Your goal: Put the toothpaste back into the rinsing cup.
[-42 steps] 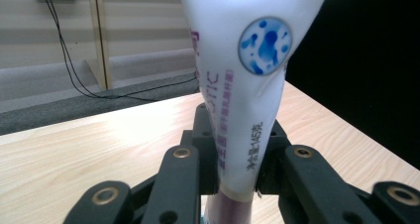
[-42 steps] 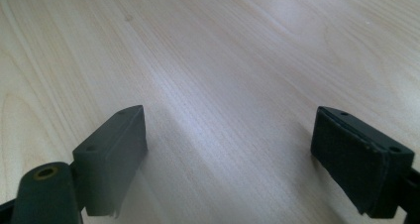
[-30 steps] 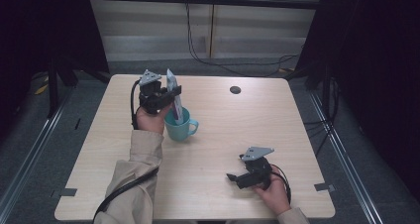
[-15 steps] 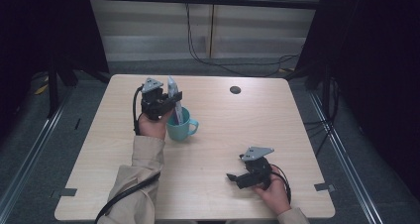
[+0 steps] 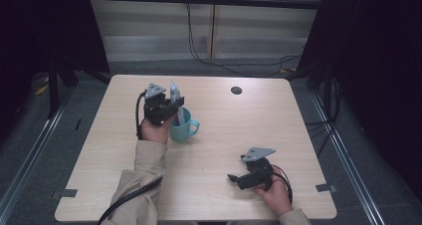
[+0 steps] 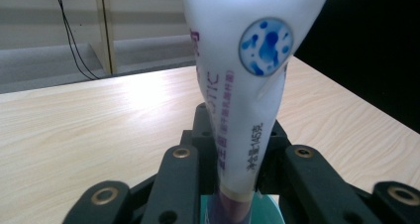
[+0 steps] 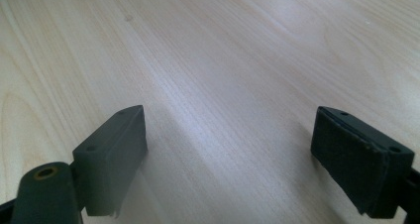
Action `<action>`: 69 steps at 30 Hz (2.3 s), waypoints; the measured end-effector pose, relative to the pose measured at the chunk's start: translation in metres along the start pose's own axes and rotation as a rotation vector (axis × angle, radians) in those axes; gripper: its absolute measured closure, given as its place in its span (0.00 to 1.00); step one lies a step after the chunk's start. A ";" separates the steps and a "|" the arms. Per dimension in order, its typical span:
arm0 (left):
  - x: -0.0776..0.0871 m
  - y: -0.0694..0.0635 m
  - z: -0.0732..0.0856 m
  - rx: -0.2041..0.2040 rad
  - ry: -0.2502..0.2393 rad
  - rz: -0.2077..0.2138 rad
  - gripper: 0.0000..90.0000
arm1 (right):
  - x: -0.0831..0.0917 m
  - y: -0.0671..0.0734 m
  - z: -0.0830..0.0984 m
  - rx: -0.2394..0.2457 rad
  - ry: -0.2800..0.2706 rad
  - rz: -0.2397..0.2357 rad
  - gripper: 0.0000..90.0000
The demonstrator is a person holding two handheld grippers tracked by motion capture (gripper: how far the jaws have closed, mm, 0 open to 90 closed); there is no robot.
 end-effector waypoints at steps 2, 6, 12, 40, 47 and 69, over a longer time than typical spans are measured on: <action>0.000 0.000 0.002 -0.004 0.001 0.003 0.85 | 0.000 0.000 0.000 0.000 0.000 0.000 0.15; 0.000 0.000 0.005 -0.003 0.005 0.000 0.85 | 0.000 0.000 0.000 0.000 0.000 0.000 0.15; 0.000 0.001 0.009 0.004 0.007 0.003 0.85 | 0.000 0.000 0.000 0.000 0.000 0.000 0.15; 0.002 0.001 0.025 -0.018 0.014 -0.010 0.84 | 0.000 0.000 0.000 -0.001 0.000 -0.001 0.15; 0.006 -0.002 0.027 -0.028 0.008 0.001 0.84 | 0.000 0.000 0.000 -0.002 0.001 -0.001 0.15; 0.023 -0.004 0.036 -0.017 -0.012 0.009 0.81 | 0.000 0.000 0.000 -0.002 0.001 -0.001 0.15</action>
Point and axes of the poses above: each handheld gripper's, and its own axes: x roughly backward along the jaws, z roughly out of its underside, y roughly to its left, the point moved 4 cm from there along -x, roughly forward along the jaws, and after that the axes turned 3 degrees about z, right-handed, at the moved point
